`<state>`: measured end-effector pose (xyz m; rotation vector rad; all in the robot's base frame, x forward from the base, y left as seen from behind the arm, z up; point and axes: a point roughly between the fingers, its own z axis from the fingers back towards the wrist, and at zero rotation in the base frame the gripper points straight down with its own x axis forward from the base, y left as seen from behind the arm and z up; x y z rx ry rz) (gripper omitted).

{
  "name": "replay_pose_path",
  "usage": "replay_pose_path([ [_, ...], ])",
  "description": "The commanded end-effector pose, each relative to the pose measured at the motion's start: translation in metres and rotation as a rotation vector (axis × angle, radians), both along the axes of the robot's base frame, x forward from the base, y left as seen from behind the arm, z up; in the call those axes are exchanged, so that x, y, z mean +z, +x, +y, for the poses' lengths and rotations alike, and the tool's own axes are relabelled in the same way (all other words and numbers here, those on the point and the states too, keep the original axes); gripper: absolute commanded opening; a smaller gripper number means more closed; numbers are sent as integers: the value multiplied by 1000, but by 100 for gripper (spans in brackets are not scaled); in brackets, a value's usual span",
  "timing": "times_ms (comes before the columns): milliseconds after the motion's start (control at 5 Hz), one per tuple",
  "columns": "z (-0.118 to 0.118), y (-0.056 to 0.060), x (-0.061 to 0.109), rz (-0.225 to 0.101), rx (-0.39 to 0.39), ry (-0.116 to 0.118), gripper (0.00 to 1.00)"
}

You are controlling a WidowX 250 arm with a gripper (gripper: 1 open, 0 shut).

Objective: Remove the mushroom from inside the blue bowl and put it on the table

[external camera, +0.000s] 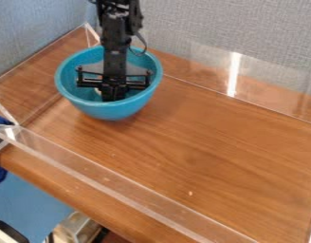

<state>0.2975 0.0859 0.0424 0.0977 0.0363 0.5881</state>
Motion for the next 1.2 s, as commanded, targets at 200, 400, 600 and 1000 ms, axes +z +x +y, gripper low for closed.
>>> replay_pose_path([
  [200, -23, -1, 5, -46, -60, -1, 0],
  [400, -25, -3, 3, -49, -69, -4, 0],
  [600, -16, -5, 6, -52, -42, -5, 0],
  [1000, -15, -15, 14, -63, -21, -11, 0],
])
